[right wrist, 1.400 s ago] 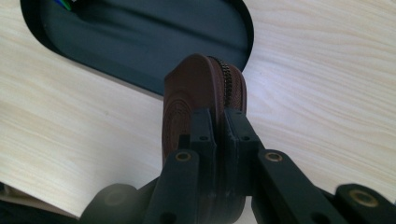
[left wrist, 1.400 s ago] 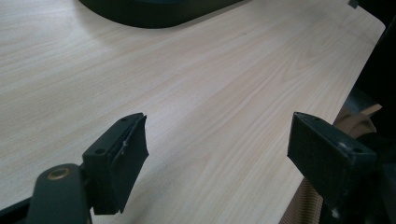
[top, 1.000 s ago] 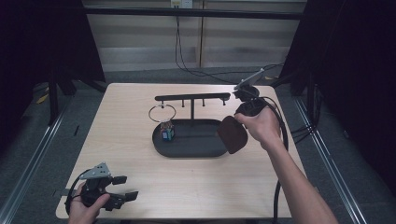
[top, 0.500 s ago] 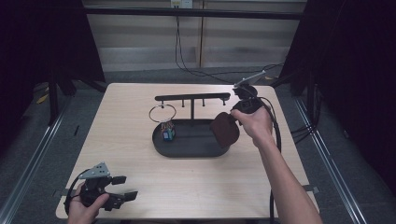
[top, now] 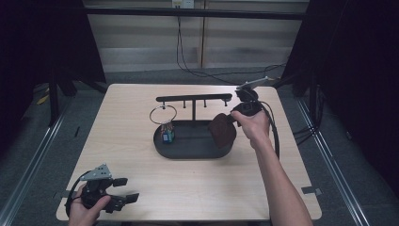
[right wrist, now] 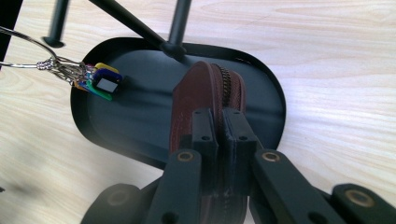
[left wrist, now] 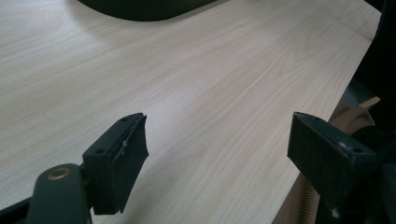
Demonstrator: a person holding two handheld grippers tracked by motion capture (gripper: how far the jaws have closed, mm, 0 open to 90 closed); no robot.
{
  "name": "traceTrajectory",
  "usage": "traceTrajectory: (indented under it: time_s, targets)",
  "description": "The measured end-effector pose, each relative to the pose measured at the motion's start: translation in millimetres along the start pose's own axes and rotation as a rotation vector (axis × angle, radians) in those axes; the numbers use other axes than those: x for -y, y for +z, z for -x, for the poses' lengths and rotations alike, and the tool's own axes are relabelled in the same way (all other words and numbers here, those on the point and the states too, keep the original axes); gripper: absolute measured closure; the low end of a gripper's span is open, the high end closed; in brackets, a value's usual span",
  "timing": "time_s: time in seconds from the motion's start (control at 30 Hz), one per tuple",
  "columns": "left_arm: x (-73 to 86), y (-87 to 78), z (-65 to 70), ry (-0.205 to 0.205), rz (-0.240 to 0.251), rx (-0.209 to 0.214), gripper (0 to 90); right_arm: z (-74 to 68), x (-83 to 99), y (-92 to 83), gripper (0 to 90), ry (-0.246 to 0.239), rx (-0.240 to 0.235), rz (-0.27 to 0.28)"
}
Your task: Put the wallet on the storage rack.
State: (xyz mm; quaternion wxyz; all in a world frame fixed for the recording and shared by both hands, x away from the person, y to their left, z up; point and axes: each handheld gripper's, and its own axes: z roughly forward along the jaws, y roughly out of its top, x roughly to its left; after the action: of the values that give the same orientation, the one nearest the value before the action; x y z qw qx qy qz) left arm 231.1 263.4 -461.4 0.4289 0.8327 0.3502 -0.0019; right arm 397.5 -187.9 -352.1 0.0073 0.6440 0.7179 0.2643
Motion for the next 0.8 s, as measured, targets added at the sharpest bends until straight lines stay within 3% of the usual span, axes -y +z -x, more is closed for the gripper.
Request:
traceTrajectory:
  time_s: [0.43, 0.6, 0.8]
  targets:
    - [0.2, 0.0, -0.1, -0.003, 0.002, -0.002, 19.9, 9.3, 9.0, 33.2, 85.0, 0.041, -0.027, 0.020]
    - [0.0, 1.2, -0.9, -0.008, -0.003, -0.001, 19.9, 12.4, 11.0, 41.9, 84.9, 0.031, -0.032, 0.052]
    - [-0.1, 1.4, -1.2, -0.008, -0.005, -0.001, 19.9, 17.5, 14.9, 55.1, 84.9, 0.052, -0.052, 0.083]
